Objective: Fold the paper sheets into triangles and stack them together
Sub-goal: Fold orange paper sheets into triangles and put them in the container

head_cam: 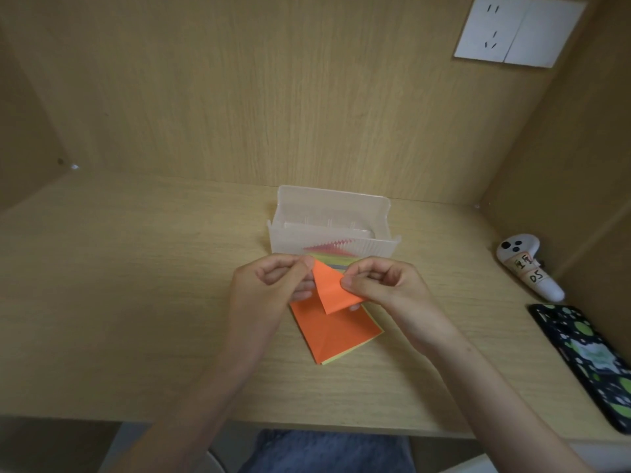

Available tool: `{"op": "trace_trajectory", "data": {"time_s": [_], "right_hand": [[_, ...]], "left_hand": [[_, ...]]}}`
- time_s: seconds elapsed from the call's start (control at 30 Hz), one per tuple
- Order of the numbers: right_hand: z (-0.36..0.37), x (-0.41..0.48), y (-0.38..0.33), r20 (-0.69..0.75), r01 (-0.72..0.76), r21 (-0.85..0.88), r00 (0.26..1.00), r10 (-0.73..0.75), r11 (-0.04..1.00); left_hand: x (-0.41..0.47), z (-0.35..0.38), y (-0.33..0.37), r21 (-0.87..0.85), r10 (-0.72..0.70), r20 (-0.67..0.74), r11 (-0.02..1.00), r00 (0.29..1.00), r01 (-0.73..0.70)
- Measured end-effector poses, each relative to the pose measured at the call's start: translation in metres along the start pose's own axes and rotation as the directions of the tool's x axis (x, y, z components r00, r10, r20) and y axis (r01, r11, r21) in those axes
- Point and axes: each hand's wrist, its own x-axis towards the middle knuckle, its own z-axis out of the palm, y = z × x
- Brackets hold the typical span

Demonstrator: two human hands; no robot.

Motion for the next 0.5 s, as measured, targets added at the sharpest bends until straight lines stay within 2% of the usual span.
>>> {"op": "trace_trajectory", "data": {"time_s": [0.1,0.27,0.5], "right_hand": [[-0.001,0.001,0.002,-0.02,-0.007,-0.002,1.0,0.007,1.0],[-0.003,0.001,0.004,-0.044,0.017,-0.005,0.999,-0.018,1.0],[-0.002,0.001,0.006,-0.07,0.053,0.033,0.996,-0.05,0.998]], "left_hand": [[-0.002,0.0,-0.002,-0.004,-0.055,0.05,0.998,0.997,0.055],[-0.01,-0.001,-0.006,0.137,-0.184,0.236,0.978,0.954,0.155],[-0.009,-0.001,-0.005,0.15,-0.127,0.194,0.984,0.973,0.098]]}}
